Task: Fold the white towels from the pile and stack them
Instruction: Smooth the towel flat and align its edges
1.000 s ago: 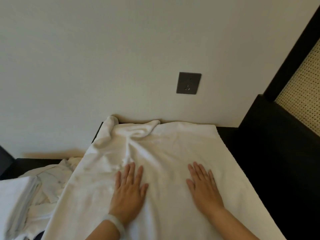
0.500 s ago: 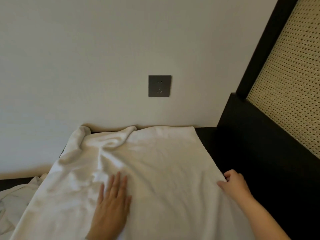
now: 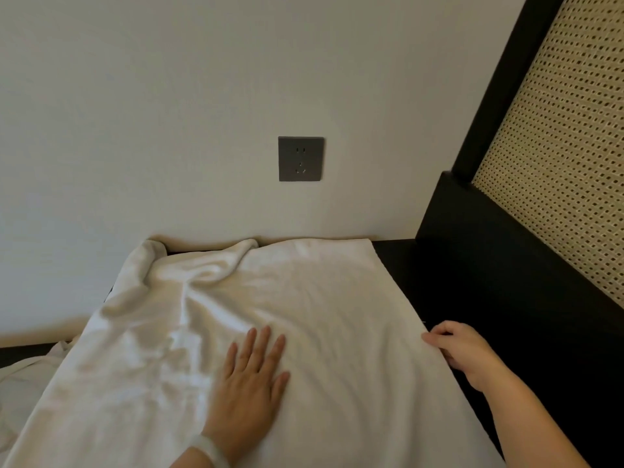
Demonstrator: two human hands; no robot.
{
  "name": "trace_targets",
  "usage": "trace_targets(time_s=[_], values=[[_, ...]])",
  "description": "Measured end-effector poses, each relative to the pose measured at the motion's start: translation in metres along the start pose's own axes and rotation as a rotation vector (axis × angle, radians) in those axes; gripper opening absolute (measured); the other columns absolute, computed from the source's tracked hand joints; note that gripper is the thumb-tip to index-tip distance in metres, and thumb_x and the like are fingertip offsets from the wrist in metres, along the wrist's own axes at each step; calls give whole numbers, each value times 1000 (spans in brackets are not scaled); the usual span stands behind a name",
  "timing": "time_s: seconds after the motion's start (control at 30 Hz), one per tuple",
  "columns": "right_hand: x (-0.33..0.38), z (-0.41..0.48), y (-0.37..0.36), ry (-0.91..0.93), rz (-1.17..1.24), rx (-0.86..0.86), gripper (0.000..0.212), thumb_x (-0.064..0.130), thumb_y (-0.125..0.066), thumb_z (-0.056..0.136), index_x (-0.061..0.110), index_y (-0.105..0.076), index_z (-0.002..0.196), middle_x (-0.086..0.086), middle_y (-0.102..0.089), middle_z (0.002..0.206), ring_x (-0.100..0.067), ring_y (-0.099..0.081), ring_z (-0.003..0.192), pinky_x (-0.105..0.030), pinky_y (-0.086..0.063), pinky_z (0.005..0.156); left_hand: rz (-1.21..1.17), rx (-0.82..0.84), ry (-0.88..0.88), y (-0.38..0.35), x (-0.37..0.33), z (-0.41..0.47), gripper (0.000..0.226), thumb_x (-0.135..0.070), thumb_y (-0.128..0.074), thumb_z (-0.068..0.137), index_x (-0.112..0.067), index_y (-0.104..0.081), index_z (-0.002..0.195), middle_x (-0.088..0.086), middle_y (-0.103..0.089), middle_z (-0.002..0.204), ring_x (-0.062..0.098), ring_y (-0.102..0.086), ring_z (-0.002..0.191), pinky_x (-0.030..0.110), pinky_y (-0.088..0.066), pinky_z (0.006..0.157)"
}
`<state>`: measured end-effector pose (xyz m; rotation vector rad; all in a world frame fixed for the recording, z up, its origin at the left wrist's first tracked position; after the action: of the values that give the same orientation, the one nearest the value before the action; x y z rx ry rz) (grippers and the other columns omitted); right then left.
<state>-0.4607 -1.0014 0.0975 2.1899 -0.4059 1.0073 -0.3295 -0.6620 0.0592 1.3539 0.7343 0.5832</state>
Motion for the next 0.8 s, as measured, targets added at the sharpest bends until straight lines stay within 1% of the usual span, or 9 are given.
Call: trace_targets(time_s=[0.07,0.17,0.27,0.37,0.5,0.6,0.67,0.73,0.8], values=[[-1,0,1,-5,13,10,13,13,-75,86,6,-69,95,-12,-75,90,-28,-72,87,-41,-59,76,-3,-7,-3,0,0,0,69,-52,-7,101,-21,-54,140,5,-46,149,29,-43,137,40,-16,112],[-1,0,1,-23,23,32,15,10,-75,85,11,-69,99,-9,-74,93,-25,-71,89,-34,-56,69,2,-12,-12,1,0,0,69,-51,-6,101,-21,-53,141,5,-46,149,29,-42,137,39,-14,113],[1,3,-2,-36,22,18,11,9,-75,85,9,-71,96,-11,-74,93,-26,-70,89,-33,-54,68,5,1,-11,3,-1,0,69,-51,-5,100,-21,-51,142,5,-45,150,29,-41,138,39,-11,113],[0,4,6,-26,49,-112,11,8,-77,82,8,-71,92,-12,-72,91,-28,-68,87,-36,-53,67,6,15,-2,5,2,-3,70,-52,-3,100,-22,-48,144,5,-42,151,30,-39,139,39,-8,114],[-16,0,22,-32,30,-245,14,7,-79,80,6,-71,91,-15,-71,91,-33,-66,87,-47,-55,83,-4,20,38,9,12,-12,70,-53,-4,100,-20,-48,144,9,-42,151,31,-42,137,40,-7,113],[-22,-10,19,-45,-159,-347,11,13,-77,84,9,-69,91,-11,-67,92,-29,-62,87,-47,-54,86,21,29,-4,7,9,-15,61,-51,-23,97,-19,-51,142,10,-44,150,31,-44,136,45,-15,112],[-12,-18,5,30,-466,-467,9,15,-68,90,11,-67,97,-11,-65,95,-30,-59,90,-40,-51,82,17,14,-7,4,6,-15,59,-47,-32,93,-18,-53,140,10,-46,148,31,-46,134,45,-18,110],[8,-28,-27,236,-860,-566,24,16,-59,93,12,-63,116,-12,-64,114,-32,-57,107,-38,-47,89,16,-9,-12,2,5,-14,58,-46,-34,92,-18,-55,139,10,-47,147,31,-47,134,46,-22,108],[23,-37,-78,597,-812,-433,40,10,-63,90,2,-59,129,-19,-59,132,-37,-54,122,-40,-41,104,24,-8,-17,1,7,-13,58,-47,-34,92,-19,-55,139,9,-47,147,30,-47,134,48,-25,105]])
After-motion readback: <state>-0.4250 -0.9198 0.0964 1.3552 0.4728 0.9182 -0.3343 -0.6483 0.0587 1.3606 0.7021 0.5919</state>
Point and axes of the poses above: each hand's wrist, its own z-axis towards the middle knuckle, its own y-axis out of the back of the hand, x = y × z, the point moved 1 cm from there along z, towards the middle knuckle
